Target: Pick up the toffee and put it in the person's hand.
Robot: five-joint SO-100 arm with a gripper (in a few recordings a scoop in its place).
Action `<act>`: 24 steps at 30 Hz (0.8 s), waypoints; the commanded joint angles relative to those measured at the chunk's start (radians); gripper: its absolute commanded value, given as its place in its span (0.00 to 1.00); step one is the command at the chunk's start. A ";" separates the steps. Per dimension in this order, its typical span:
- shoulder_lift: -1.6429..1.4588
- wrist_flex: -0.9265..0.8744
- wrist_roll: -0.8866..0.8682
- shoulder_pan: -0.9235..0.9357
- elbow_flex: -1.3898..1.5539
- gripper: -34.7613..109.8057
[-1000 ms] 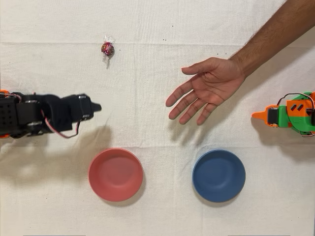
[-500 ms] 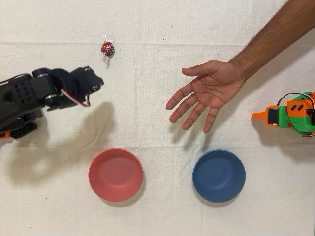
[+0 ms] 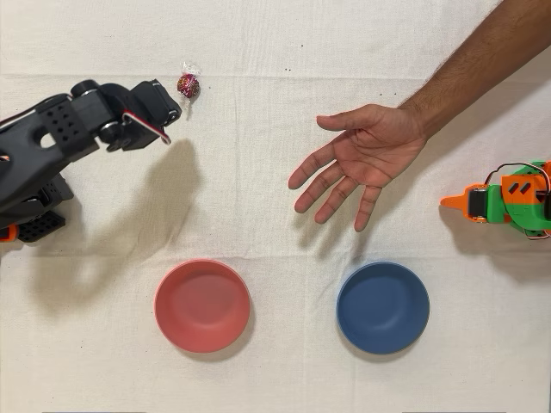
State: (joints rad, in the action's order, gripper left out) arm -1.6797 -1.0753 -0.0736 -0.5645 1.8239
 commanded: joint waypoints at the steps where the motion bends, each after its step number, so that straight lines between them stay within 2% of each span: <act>1: 0.014 -0.003 -0.031 -0.054 -0.089 0.29; 13: 0.133 0.046 -0.025 -0.089 -0.181 0.40; 24: 0.249 0.084 -0.008 -0.098 -0.238 0.42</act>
State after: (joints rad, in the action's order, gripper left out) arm -1.4097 -1.0063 -0.0736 -0.6351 1.6398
